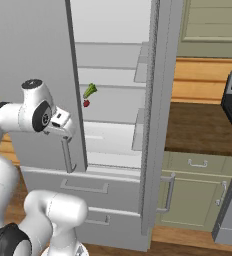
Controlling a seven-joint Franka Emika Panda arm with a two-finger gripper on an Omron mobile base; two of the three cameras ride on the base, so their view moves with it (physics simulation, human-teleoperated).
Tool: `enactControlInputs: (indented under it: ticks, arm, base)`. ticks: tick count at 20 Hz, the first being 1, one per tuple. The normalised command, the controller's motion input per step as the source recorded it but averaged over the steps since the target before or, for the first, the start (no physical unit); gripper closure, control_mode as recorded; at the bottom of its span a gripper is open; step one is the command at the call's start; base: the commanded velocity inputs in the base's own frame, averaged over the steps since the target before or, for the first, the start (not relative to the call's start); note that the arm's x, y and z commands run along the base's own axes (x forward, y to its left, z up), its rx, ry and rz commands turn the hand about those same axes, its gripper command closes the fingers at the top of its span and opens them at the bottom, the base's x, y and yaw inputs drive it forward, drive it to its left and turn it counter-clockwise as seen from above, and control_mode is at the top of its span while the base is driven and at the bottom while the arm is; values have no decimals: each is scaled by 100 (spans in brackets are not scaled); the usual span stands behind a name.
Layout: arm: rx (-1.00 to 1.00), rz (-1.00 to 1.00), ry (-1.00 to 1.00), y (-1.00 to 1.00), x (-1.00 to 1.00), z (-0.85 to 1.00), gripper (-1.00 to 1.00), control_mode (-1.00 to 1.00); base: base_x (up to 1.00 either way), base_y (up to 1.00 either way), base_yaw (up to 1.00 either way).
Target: Take the strawberry from the fridge and place it on top of the pancake, located on the dining counter.
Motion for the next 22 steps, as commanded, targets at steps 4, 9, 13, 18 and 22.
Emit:
enactControlInputs:
  ticks: [4,9,13,18,22]
  arm:
    - [-6,5,-1,4,92,-35,-100,-100]
    - [1,0,4,13,26,-41,-100,-100]
    - [0,0,0,22,17,-52,-100,-100]
    - [0,0,-13,-8,39,-44,-100,-100]
    - [0,0,-1,1,37,-45,-100,-100]
  base:
    - [0,0,0]
    - [0,0,0]
    - [0,0,0]
    - [0,0,0]
    - [0,0,0]
